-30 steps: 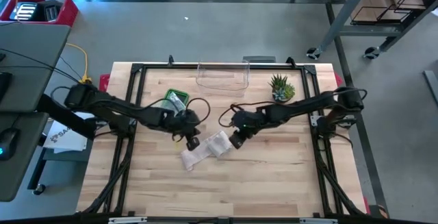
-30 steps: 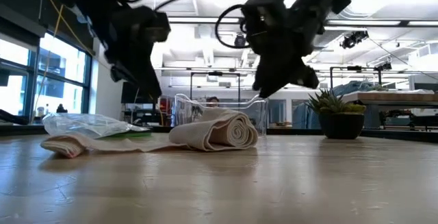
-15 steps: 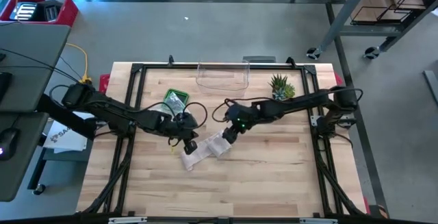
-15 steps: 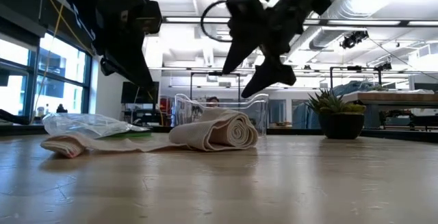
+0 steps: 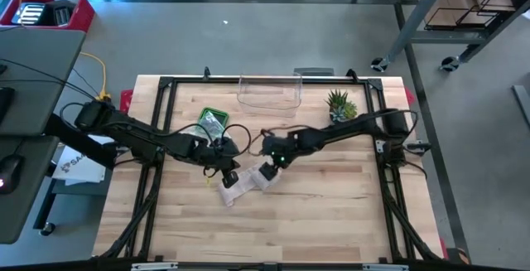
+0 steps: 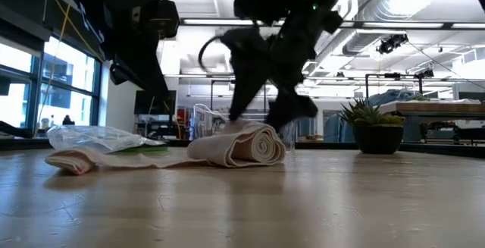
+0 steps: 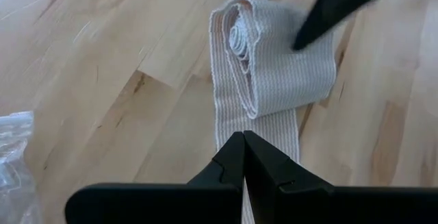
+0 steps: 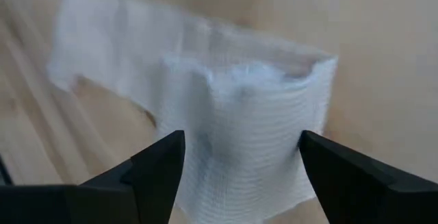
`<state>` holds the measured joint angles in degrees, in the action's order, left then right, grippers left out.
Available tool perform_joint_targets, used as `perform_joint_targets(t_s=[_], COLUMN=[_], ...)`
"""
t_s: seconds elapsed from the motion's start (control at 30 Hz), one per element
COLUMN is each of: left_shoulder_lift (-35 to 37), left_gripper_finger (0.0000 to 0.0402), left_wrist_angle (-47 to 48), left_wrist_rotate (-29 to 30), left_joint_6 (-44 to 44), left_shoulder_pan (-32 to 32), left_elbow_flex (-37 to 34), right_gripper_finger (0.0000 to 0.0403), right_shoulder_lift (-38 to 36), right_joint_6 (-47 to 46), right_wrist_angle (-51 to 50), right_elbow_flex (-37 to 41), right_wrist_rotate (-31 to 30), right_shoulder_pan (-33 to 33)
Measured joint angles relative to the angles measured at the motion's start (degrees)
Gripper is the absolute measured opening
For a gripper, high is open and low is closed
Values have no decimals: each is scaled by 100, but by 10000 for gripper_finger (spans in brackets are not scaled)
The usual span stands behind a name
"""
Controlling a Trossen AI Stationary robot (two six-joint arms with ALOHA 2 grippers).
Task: Roll bandage
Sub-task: Roll the bandage
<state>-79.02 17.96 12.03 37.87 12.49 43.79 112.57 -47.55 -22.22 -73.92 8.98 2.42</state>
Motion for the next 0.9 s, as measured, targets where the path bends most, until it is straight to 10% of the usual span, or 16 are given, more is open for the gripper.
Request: perform_joint_targets(t_s=[0.33, 0.57, 0.9], left_shoulder_lift=[0, -3, -4], left_gripper_finger=[0, 0, 0], left_wrist_angle=[13, 440, 450], left_wrist_rotate=[9, 61, 52], left_joint_6=[-193, -520, -361], left_shoulder_pan=[-2, 66, 77], left_elbow_flex=[0, 0, 0], right_gripper_finger=[256, 39, 167], right_shoulder_lift=[210, 180, 184], right_joint_6=[-243, -1176, -3001], right_wrist_angle=[-752, -1439, -764], right_elbow_flex=[-91, -104, 333], right_wrist_rotate=[32, -227, 698], right_shoulder_pan=[95, 37, 59])
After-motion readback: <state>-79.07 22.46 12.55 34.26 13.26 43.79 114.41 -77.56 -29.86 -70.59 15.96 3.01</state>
